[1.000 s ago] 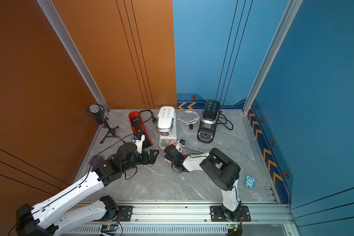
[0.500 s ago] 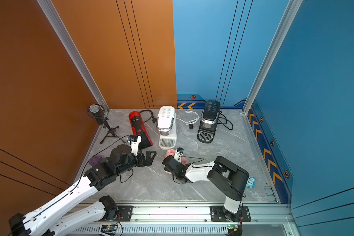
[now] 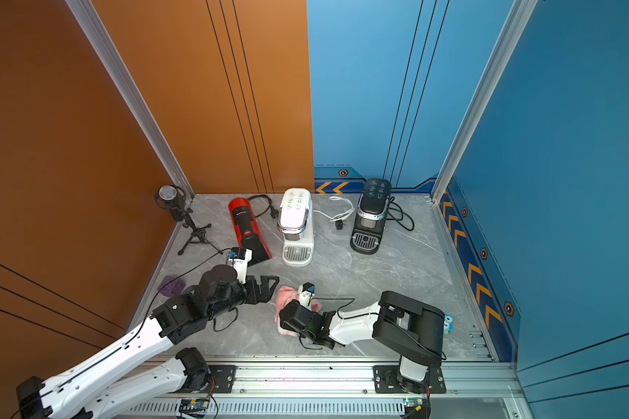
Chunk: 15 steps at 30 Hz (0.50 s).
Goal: Wipe the surface of a coffee machine
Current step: Place the cleaning item at the center of the board.
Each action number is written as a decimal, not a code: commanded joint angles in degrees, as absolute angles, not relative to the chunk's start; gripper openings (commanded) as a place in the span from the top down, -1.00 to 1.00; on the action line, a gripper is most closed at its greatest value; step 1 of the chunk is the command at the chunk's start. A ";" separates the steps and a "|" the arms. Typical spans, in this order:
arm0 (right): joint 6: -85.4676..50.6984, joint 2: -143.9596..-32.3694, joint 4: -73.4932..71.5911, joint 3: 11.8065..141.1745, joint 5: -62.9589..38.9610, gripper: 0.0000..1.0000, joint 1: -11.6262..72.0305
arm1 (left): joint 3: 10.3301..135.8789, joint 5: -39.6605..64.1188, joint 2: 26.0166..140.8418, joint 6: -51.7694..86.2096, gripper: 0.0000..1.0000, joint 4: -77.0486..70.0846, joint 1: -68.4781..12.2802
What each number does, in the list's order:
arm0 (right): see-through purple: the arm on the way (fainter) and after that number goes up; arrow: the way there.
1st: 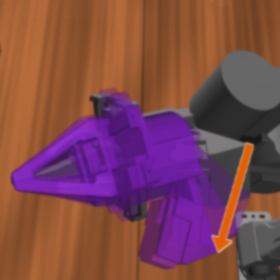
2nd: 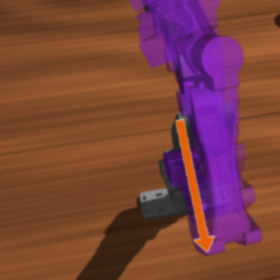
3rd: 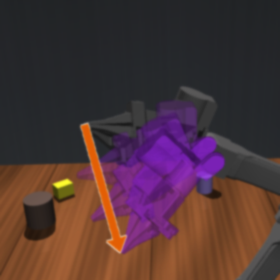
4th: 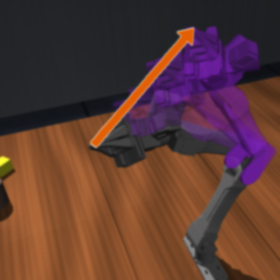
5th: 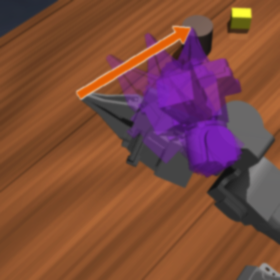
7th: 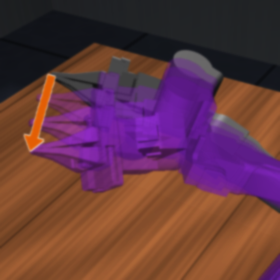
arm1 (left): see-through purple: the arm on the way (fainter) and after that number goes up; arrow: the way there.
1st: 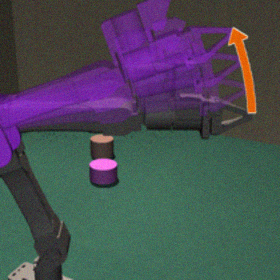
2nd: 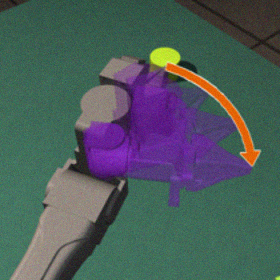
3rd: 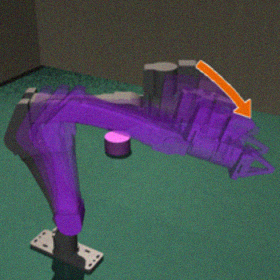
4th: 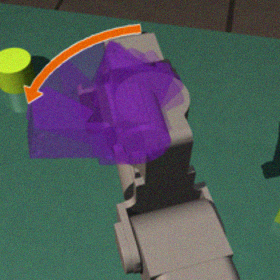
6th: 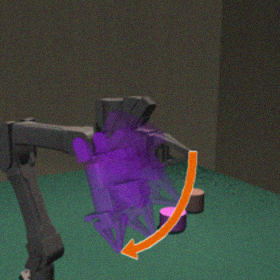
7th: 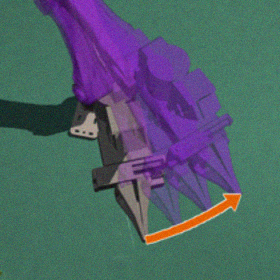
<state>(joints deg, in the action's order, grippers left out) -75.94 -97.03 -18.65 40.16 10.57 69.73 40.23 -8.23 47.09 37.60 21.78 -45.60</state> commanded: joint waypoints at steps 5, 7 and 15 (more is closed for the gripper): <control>-78.06 -87.24 -1.94 38.00 14.02 -0.24 71.01 | 41.51 -14.70 47.01 39.24 -0.96 22.52 -48.74; -77.84 -84.39 -0.57 37.25 14.64 -0.28 70.74 | 42.51 -14.61 47.85 38.82 -0.96 22.54 -48.96; -78.75 -75.85 9.88 37.47 17.67 -0.34 70.07 | 44.74 -15.28 51.08 38.23 -0.96 22.53 -50.58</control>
